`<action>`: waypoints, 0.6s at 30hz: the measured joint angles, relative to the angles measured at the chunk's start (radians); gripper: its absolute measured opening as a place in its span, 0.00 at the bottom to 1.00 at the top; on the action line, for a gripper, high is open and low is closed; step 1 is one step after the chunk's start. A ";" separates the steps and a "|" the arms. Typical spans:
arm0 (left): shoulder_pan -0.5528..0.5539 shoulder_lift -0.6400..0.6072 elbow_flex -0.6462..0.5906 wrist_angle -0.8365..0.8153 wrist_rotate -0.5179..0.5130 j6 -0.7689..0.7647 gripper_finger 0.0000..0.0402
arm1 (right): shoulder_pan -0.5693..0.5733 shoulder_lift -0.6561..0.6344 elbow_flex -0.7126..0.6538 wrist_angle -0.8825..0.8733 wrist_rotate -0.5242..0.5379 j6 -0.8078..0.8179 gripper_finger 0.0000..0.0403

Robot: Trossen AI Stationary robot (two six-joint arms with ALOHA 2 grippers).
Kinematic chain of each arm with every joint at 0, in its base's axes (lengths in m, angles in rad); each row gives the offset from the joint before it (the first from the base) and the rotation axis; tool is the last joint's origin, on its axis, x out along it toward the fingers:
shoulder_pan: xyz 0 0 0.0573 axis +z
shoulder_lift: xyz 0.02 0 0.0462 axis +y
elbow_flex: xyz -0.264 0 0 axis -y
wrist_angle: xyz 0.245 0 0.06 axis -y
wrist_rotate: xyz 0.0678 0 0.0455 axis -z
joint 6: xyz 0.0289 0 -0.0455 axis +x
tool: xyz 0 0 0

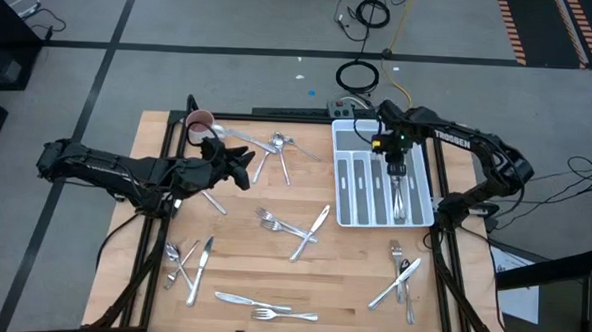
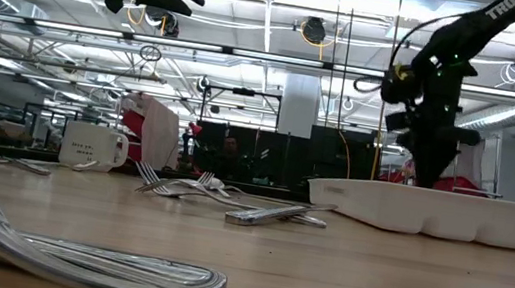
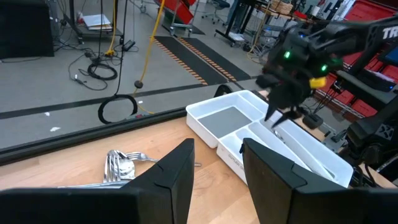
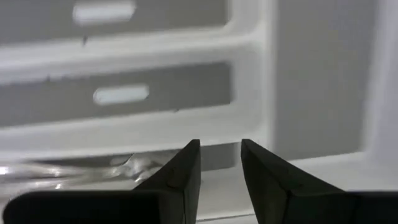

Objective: Sort silverware
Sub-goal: Put the silver table knife into the silverware tray

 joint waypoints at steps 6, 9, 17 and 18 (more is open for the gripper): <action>0.000 0.000 0.000 0.003 0.011 -0.008 0.35 | 0.016 -0.040 0.154 -0.031 -0.002 0.111 0.27; 0.009 0.000 0.000 0.036 0.079 -0.005 0.35 | 0.044 -0.056 0.244 -0.061 -0.009 0.172 0.27; 0.142 0.045 0.001 0.100 0.371 -0.015 0.35 | 0.164 -0.088 0.460 -0.102 -0.135 0.306 0.27; 0.161 0.057 0.001 0.100 0.404 -0.030 0.35 | 0.183 -0.093 0.475 -0.105 -0.136 0.317 0.27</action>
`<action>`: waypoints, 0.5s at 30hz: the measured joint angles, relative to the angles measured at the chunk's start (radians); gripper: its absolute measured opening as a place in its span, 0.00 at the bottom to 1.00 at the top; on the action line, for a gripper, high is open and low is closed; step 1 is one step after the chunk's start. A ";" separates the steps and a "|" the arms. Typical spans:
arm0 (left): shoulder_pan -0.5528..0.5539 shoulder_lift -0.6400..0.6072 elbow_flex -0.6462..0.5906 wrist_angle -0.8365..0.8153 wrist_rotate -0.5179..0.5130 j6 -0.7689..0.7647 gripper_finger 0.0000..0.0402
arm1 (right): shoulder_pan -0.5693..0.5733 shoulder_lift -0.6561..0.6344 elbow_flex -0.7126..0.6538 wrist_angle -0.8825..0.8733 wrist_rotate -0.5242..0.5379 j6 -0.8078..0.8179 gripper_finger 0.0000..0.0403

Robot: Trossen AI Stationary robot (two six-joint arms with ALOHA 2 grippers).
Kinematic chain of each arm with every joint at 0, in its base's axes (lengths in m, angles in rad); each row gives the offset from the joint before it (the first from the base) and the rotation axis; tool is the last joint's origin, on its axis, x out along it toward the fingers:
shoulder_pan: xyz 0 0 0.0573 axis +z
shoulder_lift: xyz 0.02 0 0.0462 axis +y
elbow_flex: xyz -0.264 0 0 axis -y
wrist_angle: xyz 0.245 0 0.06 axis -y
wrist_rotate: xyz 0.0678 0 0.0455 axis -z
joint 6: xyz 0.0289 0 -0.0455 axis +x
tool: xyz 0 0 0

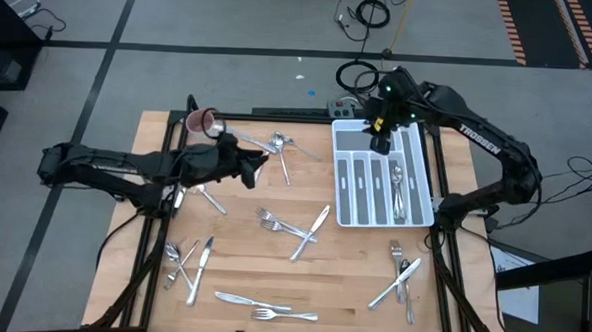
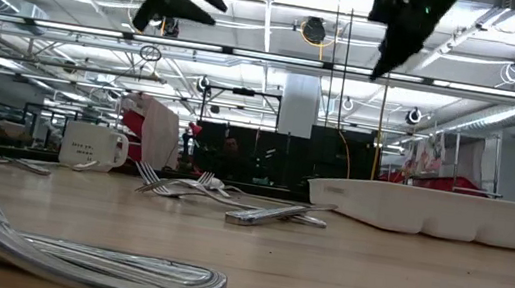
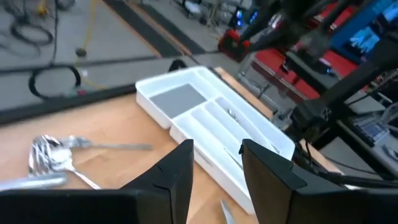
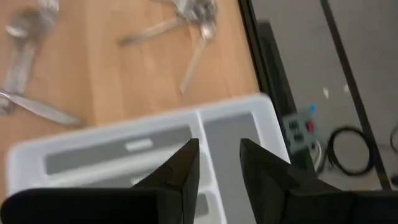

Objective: Sort silverware
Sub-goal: Put the silver table knife into the silverware tray

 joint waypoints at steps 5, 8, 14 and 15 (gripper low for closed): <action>0.082 0.103 0.031 -0.031 0.182 -0.057 0.35 | 0.078 -0.046 0.057 -0.002 0.002 0.019 0.27; 0.118 0.195 0.078 -0.046 0.266 -0.058 0.35 | 0.107 -0.079 0.081 0.000 0.005 0.044 0.27; 0.170 0.428 0.198 -0.100 0.464 -0.132 0.35 | 0.129 -0.153 0.090 -0.003 0.007 0.150 0.27; 0.173 0.466 0.215 -0.126 0.481 -0.135 0.35 | 0.132 -0.165 0.090 -0.007 0.007 0.167 0.27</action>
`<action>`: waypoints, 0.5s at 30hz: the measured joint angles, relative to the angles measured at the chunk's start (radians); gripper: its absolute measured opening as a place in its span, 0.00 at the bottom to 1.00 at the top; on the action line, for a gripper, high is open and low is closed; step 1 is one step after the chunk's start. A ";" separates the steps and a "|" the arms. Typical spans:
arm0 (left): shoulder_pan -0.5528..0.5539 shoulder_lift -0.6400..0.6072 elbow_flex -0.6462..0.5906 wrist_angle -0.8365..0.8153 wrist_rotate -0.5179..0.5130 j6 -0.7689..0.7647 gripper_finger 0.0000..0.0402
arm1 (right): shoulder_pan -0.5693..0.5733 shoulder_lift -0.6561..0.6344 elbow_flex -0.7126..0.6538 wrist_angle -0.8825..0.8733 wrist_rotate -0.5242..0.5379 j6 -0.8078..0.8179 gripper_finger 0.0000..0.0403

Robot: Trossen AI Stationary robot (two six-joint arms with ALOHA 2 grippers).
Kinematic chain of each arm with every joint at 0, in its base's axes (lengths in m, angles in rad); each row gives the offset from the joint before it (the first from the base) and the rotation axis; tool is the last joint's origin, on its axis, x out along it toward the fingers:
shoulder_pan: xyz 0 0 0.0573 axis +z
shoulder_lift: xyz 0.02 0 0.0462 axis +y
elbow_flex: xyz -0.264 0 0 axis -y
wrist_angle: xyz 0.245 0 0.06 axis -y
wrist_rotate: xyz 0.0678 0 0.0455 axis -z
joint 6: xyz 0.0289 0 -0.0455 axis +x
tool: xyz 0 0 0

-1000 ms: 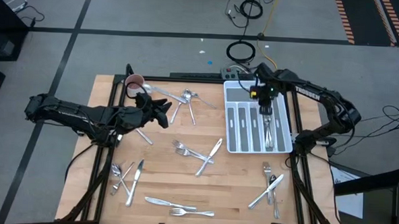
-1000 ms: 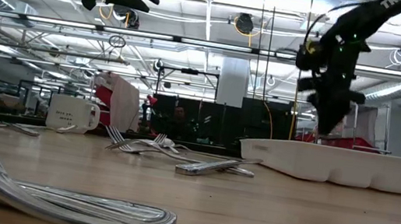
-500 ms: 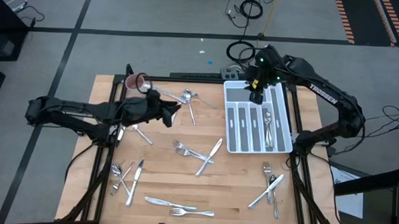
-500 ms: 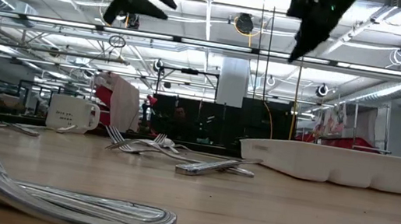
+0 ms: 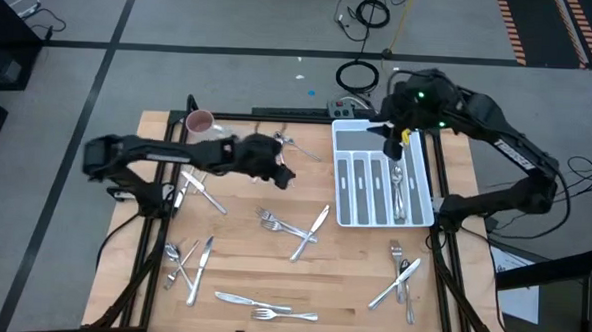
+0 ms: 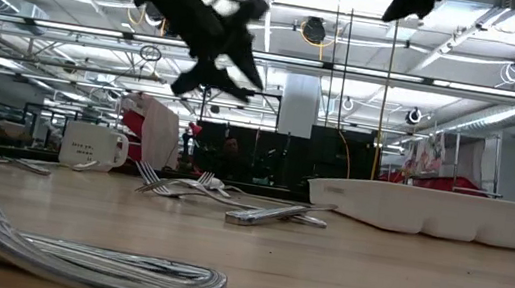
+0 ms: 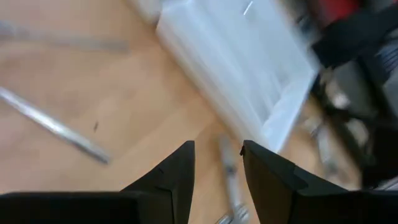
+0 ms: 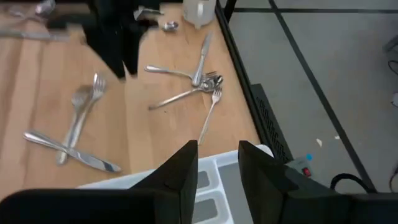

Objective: Sort silverware
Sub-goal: Put the silver table knife into the silverware tray

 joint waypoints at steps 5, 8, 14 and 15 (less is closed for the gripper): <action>-0.005 0.145 0.073 -0.044 0.048 -0.004 0.35 | 0.016 -0.053 0.000 -0.017 0.000 0.073 0.27; -0.020 0.207 0.120 -0.044 0.083 -0.010 0.35 | 0.022 -0.079 0.000 -0.028 0.000 0.089 0.27; -0.052 0.295 0.198 -0.059 0.096 -0.004 0.35 | 0.026 -0.112 0.000 -0.043 -0.001 0.113 0.27; -0.057 0.309 0.207 -0.075 0.095 -0.004 0.35 | 0.026 -0.113 0.000 -0.043 -0.002 0.121 0.27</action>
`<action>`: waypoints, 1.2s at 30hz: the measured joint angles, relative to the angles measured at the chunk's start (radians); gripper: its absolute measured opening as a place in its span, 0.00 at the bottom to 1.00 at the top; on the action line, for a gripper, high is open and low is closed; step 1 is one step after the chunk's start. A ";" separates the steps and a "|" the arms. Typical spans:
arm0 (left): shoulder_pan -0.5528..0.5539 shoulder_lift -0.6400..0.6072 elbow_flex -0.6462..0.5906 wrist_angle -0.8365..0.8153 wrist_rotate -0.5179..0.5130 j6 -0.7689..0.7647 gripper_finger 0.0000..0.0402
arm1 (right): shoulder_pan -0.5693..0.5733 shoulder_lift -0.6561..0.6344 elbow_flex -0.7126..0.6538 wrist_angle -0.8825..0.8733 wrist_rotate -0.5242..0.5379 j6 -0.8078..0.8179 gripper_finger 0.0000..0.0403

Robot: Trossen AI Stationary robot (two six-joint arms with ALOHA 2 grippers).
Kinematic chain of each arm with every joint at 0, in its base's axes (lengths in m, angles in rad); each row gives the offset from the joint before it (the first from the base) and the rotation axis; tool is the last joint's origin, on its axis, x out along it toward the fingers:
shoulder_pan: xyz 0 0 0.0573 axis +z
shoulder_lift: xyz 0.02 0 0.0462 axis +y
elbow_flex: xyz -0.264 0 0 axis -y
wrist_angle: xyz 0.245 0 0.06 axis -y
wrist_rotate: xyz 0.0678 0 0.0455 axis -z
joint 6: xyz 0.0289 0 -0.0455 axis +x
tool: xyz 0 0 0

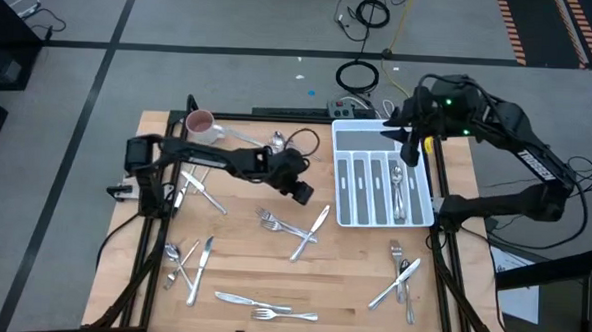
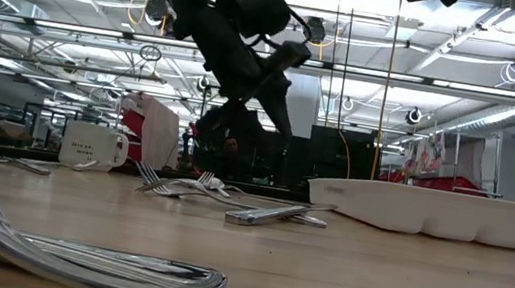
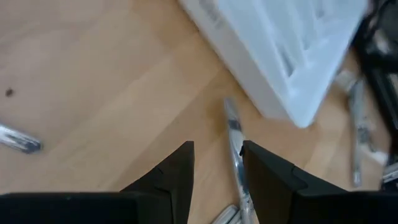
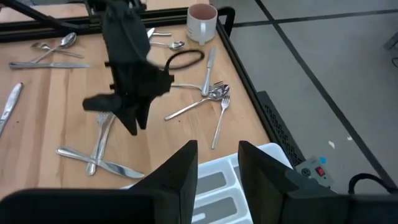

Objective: Sort silverware
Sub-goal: Put the silver table knife into the silverware tray

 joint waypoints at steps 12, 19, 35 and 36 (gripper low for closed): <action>-0.108 0.111 0.124 -0.073 -0.024 0.000 0.35 | 0.000 -0.004 0.000 -0.019 0.000 -0.010 0.27; -0.150 0.173 0.198 -0.138 -0.059 -0.006 0.35 | 0.000 -0.004 0.000 -0.023 0.000 -0.033 0.27; -0.189 0.227 0.307 -0.189 -0.133 0.114 0.35 | 0.000 -0.003 -0.001 -0.133 -0.005 -0.153 0.40; -0.194 0.227 0.307 -0.189 -0.133 0.112 0.35 | 0.000 -0.003 -0.001 -0.135 -0.005 -0.162 0.41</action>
